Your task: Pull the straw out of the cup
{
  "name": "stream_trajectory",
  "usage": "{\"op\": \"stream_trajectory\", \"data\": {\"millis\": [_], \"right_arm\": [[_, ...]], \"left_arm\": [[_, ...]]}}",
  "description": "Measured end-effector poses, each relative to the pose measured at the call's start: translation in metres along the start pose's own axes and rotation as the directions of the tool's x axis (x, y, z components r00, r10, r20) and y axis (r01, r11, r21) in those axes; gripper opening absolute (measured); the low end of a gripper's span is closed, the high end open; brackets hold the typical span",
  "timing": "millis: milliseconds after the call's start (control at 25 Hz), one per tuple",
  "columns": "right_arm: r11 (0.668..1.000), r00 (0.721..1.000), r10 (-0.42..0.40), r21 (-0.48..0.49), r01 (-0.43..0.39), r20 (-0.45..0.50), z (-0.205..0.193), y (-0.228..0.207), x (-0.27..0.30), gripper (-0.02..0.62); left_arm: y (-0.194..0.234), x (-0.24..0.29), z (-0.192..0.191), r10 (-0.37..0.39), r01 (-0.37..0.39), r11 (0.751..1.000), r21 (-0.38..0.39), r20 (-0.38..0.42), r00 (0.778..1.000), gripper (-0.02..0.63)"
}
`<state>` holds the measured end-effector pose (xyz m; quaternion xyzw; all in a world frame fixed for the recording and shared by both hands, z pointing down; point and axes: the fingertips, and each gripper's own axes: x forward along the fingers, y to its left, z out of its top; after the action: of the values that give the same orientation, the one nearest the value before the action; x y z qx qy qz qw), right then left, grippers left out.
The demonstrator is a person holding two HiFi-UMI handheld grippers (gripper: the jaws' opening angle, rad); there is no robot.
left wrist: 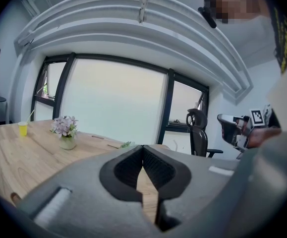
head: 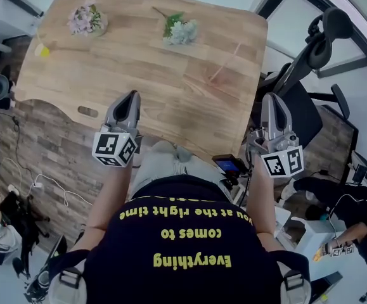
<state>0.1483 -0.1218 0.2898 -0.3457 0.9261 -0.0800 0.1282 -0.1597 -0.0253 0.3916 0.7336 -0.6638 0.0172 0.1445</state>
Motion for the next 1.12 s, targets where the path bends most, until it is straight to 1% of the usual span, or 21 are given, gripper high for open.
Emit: {"op": "stream_trajectory", "data": {"millis": [80,480,680,920,1120], "right_arm": [[1.0,1.0,0.008,0.016,-0.008,-0.006,-0.004,-0.002,0.001,0.02],[0.998,0.999,0.034,0.05,-0.032,-0.038,-0.018,-0.005,0.004,0.029],[0.997,0.995,0.065,0.046,-0.061,-0.076,-0.027,-0.001,0.01,0.035],[0.997,0.994,0.052,0.057,-0.047,-0.094,-0.035,-0.006,0.017,0.043],[0.995,0.988,0.07,0.074,-0.06,-0.139,-0.05,-0.006,0.028,0.052]], "left_arm": [[0.0,0.0,-0.001,0.007,-0.007,1.0,0.002,-0.005,1.0,0.003],[-0.006,0.004,-0.009,0.017,-0.017,1.0,-0.005,-0.024,1.0,0.002],[-0.008,0.011,-0.01,0.001,-0.001,1.0,-0.005,-0.031,1.0,0.002],[-0.004,0.022,-0.008,-0.011,0.01,1.0,-0.005,-0.035,0.999,0.002],[-0.001,0.031,-0.011,-0.033,0.032,0.999,-0.009,-0.054,0.998,0.002]]}}
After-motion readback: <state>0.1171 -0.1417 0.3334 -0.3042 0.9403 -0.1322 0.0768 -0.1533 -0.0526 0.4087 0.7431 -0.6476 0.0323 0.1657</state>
